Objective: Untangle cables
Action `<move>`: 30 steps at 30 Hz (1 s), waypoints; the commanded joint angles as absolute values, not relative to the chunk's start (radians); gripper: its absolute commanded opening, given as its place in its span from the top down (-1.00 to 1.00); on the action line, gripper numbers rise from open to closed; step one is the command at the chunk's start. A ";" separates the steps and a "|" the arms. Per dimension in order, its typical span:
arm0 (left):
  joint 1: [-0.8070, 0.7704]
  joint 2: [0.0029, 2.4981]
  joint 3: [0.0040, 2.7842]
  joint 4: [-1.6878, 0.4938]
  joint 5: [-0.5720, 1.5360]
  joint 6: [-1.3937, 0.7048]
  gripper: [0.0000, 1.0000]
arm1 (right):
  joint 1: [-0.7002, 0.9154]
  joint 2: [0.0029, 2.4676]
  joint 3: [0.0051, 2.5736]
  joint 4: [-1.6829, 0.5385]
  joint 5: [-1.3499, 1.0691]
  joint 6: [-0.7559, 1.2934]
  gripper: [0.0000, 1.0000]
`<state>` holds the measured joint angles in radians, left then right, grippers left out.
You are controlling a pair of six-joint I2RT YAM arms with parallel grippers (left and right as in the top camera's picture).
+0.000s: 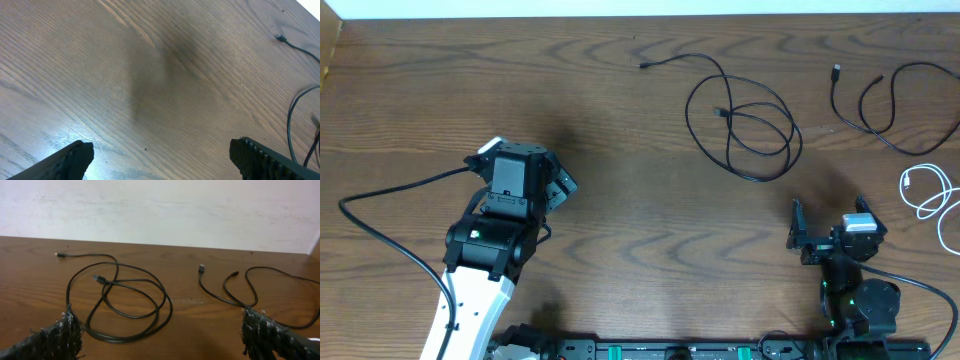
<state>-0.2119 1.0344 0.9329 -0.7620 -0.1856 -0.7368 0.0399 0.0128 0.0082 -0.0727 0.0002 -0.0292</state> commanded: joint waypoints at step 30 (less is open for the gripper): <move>-0.208 1.038 0.946 -0.767 -0.192 -0.742 -0.88 | 0.060 0.005 0.006 -0.076 0.000 -0.023 -0.98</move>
<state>-0.2119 1.0344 0.9329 -0.7620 -0.1856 -0.7368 0.0521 0.0128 0.0082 -0.0723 -0.0036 -0.0296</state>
